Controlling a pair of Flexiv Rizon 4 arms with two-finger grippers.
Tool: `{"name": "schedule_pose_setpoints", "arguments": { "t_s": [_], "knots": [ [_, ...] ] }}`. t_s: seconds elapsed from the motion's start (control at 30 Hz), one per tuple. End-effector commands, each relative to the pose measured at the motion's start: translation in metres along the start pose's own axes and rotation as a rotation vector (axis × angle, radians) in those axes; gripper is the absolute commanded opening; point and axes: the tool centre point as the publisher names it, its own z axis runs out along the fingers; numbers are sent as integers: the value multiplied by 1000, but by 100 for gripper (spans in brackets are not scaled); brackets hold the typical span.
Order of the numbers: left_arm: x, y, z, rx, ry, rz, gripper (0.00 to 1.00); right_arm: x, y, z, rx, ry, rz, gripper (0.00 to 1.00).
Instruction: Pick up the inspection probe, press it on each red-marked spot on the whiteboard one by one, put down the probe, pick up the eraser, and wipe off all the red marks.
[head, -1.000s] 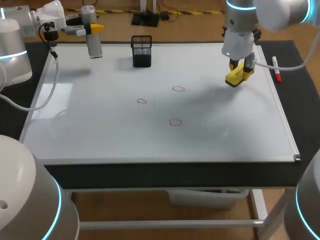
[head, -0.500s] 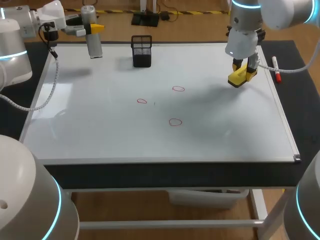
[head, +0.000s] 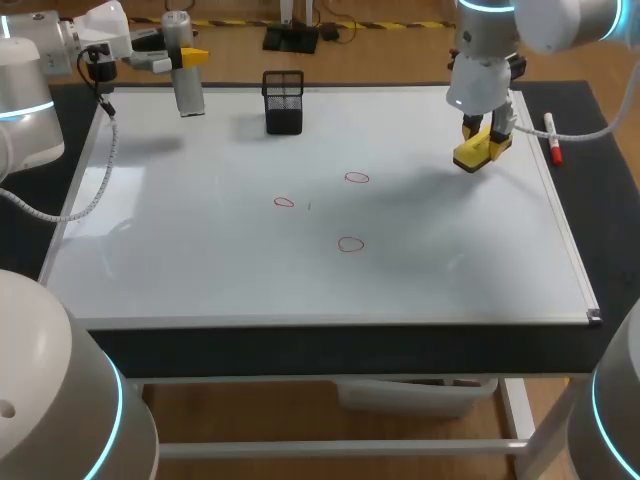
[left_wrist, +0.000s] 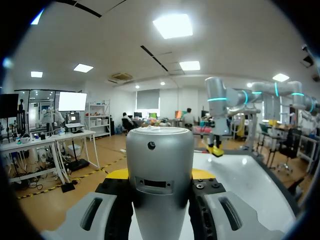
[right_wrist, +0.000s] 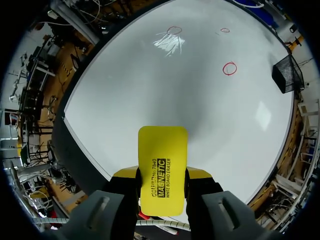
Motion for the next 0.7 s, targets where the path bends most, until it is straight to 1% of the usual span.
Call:
{"name": "schedule_pose_setpoints", "arguments": {
  "t_s": [0.03, 0.2, 0.33, 0.6, 0.7],
  "knots": [
    [1, -1, -1, 0, -2, 1, 0, 0, -1, -1, 2, 5, -1, 0],
    [1, -1, -1, 0, -2, 1, 0, 0, -1, -1, 2, 5, -1, 0],
    [19, 0, 8, -4, 54, 3, 0, 0, -1, -1, 2, 5, -1, 0],
    [54, -3, 17, 36, 160, -12, 0, 0, -1, -1, 2, 5, -1, 0],
    [68, -2, 21, 36, 202, -15, 0, 0, -1, -1, 2, 5, -1, 0]
  ]
}}
